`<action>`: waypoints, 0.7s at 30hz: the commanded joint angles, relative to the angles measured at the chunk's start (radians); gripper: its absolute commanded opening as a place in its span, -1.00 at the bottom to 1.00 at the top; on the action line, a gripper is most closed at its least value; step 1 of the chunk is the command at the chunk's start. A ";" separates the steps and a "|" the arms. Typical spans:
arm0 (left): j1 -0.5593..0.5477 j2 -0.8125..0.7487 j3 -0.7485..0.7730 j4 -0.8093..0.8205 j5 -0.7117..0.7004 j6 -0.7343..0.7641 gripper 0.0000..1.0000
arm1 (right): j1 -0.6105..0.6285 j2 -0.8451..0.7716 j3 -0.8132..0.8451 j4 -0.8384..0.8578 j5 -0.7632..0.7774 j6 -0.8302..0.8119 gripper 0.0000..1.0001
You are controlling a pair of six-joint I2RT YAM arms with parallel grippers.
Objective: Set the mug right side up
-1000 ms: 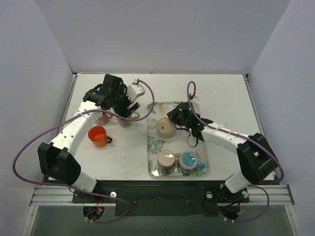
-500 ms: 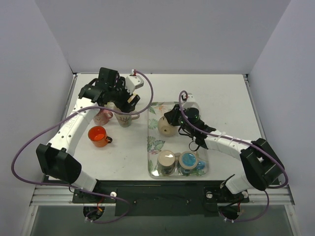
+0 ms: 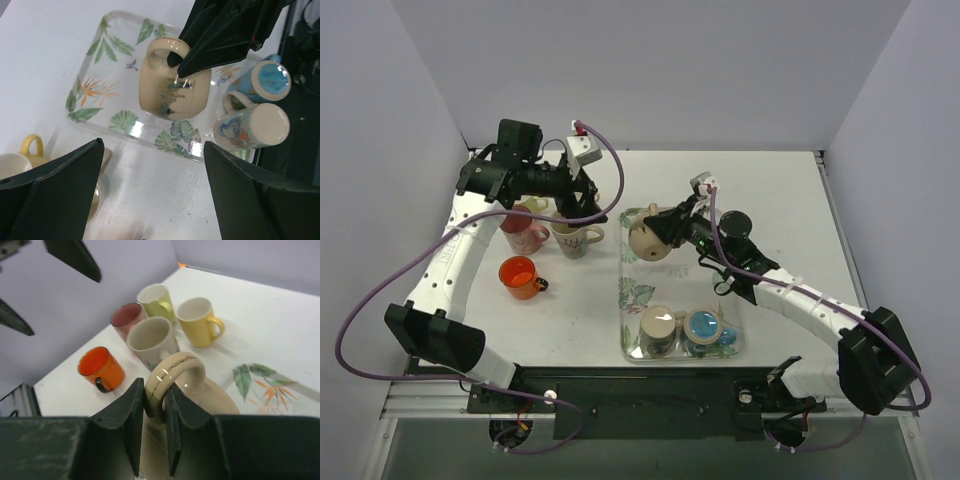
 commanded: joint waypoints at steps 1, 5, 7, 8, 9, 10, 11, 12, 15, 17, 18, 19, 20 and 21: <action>0.013 -0.003 0.084 -0.098 0.231 0.049 0.82 | 0.006 -0.153 0.085 0.243 -0.208 -0.018 -1.00; 0.013 0.007 0.066 -0.077 0.318 0.009 0.83 | 0.020 -0.203 0.079 0.253 -0.283 -0.035 -1.00; 0.013 0.011 0.044 -0.045 0.355 -0.026 0.83 | 0.023 -0.217 0.079 0.262 -0.300 -0.029 -1.00; 0.011 0.014 0.038 -0.010 0.359 -0.042 0.83 | 0.025 -0.228 0.082 0.260 -0.314 -0.029 -1.00; 0.010 0.012 0.018 0.012 0.366 -0.096 0.83 | 0.026 -0.228 0.085 0.260 -0.319 -0.028 -1.00; 0.010 0.014 0.008 0.048 0.380 -0.114 0.83 | 0.028 -0.236 0.087 0.260 -0.326 -0.029 -1.00; 0.008 0.014 -0.014 0.056 0.420 -0.126 0.83 | 0.029 -0.240 0.088 0.263 -0.330 -0.032 -1.00; 0.005 0.017 -0.023 0.069 0.437 -0.131 0.83 | 0.031 -0.242 0.087 0.265 -0.331 -0.035 -1.00; -0.018 0.027 -0.069 0.095 0.483 -0.164 0.83 | 0.033 -0.248 0.090 0.263 -0.330 -0.047 -1.00; -0.018 0.031 -0.113 0.136 0.536 -0.196 0.83 | 0.036 -0.251 0.091 0.256 -0.325 -0.058 -1.00; -0.021 0.032 -0.137 0.171 0.544 -0.216 0.84 | 0.034 -0.251 0.091 0.253 -0.326 -0.058 -1.00; -0.022 0.034 -0.147 0.190 0.549 -0.245 0.84 | 0.036 -0.251 0.091 0.253 -0.327 -0.061 -1.00; -0.027 0.034 -0.161 0.205 0.546 -0.255 0.83 | 0.036 -0.252 0.091 0.250 -0.327 -0.066 -1.00; -0.033 0.035 -0.166 0.217 0.547 -0.256 0.83 | 0.036 -0.251 0.088 0.248 -0.327 -0.070 -1.00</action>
